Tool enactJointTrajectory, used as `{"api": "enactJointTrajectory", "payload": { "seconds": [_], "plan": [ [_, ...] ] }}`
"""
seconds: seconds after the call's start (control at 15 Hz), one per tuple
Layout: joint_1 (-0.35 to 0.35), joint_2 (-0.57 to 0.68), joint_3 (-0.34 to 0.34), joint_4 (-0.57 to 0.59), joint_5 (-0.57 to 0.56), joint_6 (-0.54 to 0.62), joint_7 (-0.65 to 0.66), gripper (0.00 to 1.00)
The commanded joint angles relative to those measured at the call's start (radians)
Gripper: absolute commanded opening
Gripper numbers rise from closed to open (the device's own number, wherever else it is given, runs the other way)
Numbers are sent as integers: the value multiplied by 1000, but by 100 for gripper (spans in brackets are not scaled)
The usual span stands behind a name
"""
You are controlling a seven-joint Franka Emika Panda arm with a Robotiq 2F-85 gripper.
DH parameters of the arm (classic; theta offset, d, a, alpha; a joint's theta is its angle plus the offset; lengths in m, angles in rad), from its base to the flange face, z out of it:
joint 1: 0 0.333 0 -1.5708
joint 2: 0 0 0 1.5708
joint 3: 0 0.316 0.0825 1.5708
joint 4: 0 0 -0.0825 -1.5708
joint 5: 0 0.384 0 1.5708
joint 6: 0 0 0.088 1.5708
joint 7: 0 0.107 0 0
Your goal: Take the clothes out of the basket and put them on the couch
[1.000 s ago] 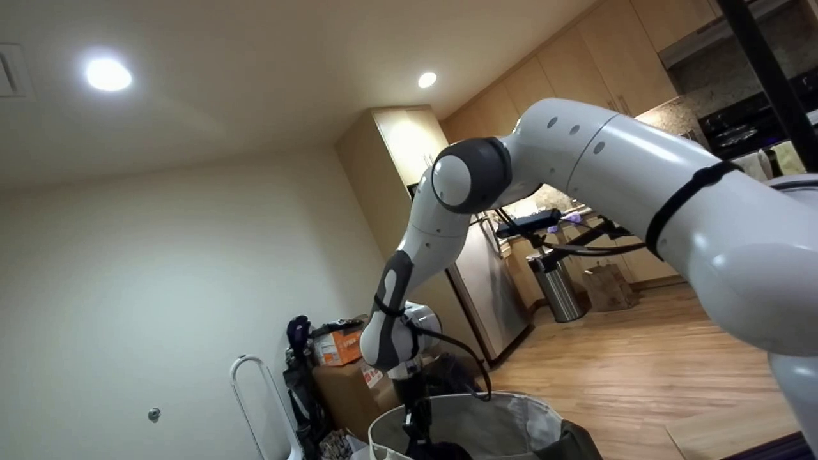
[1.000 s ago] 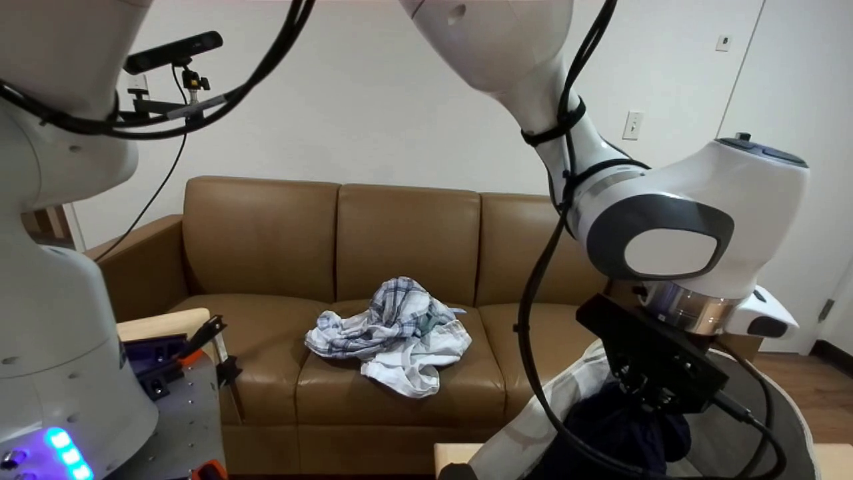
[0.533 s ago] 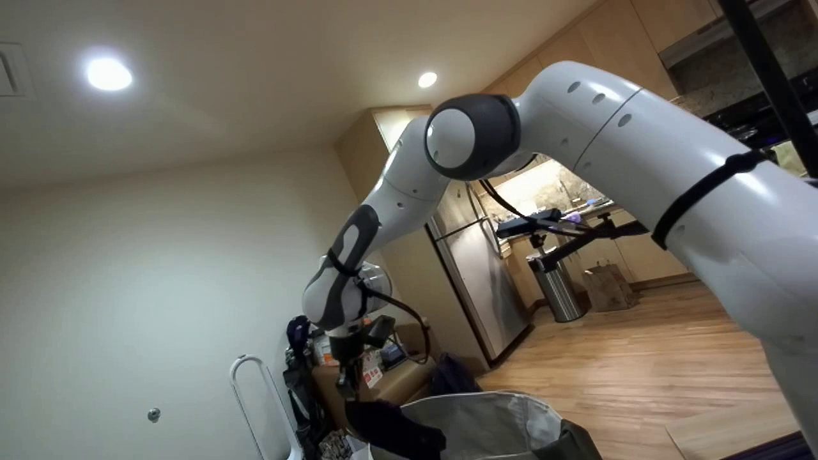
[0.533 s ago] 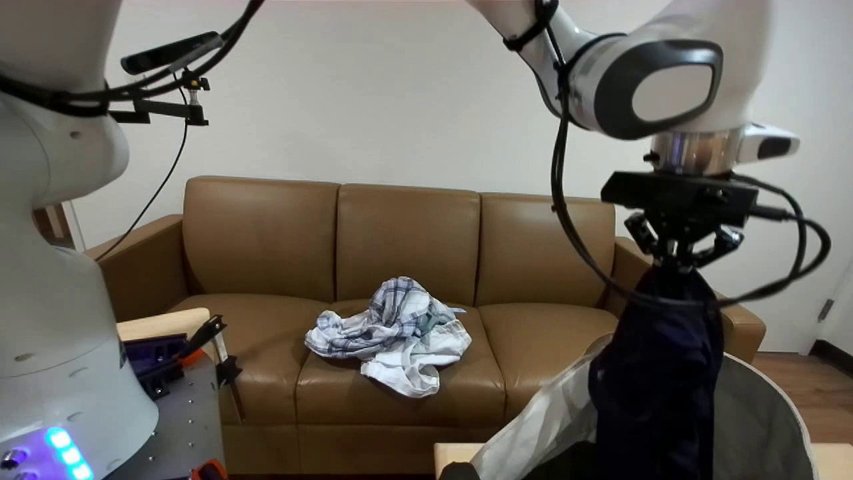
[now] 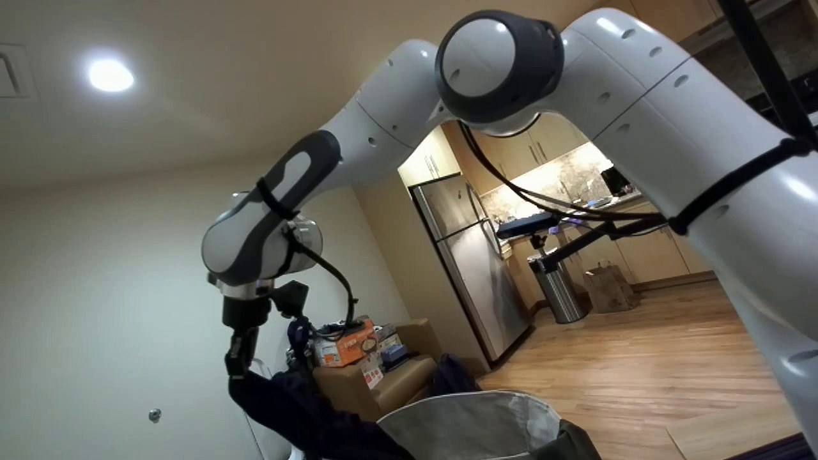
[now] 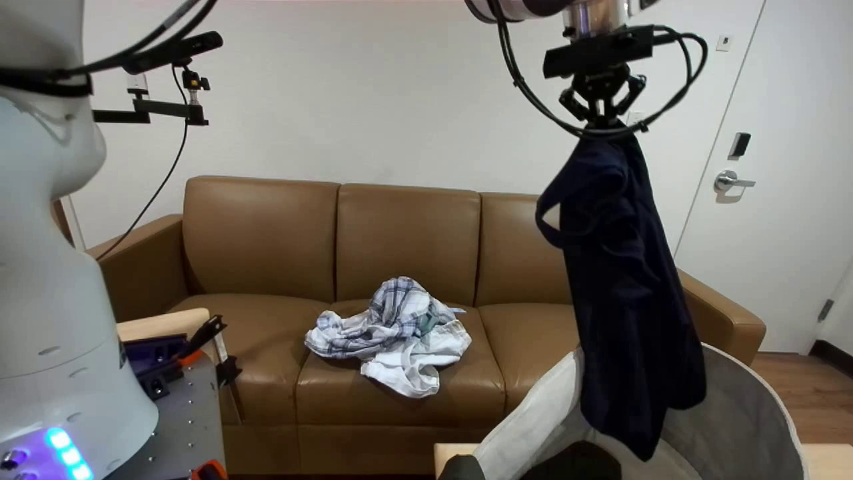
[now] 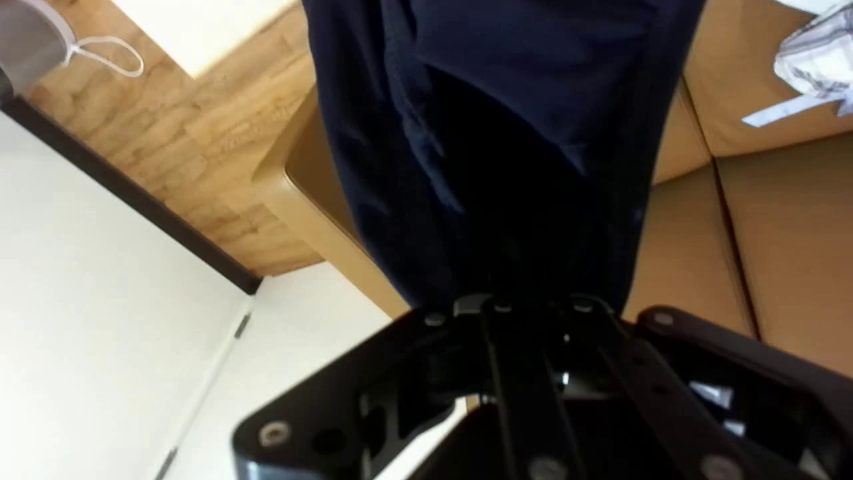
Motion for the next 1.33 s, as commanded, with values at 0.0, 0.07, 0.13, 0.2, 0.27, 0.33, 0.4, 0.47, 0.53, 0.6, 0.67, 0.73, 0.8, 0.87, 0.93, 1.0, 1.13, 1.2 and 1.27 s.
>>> {"api": "enactJointTrajectory", "payload": {
  "seconds": [0.0,0.07,0.13,0.2,0.27,0.33,0.4,0.47,0.53,0.6,0.67,0.73,0.8,0.87,0.93,1.0,1.13,1.2,1.27],
  "plan": [
    [92,-112,-3,5,-6,-4,-5,4],
    [120,-136,-1,17,-5,-12,8,4],
    [144,-158,3,34,1,-26,10,4],
    [170,-163,6,55,3,-35,6,4],
    [190,-159,16,76,27,-50,-26,4],
    [214,-150,24,97,38,-72,-41,4],
    [236,-136,33,113,50,-99,-56,4],
    [255,-121,45,121,67,-124,-80,4],
    [267,-107,57,110,93,-126,-120,3],
    [274,-93,64,100,116,-131,-163,4],
    [281,-132,44,83,64,-116,-67,8],
    [290,-114,53,83,75,-118,-89,8],
    [293,-99,58,83,80,-118,-101,8],
    [293,-89,58,83,83,-117,-110,8],
    [291,-87,57,84,84,-117,-115,8],
    [266,-94,59,46,154,-102,-149,6],
    [259,-83,82,-19,266,-36,-212,5],
    [266,-71,99,-55,327,-5,-258,5],
    [269,-56,123,-87,410,23,-319,5]
  ]
}}
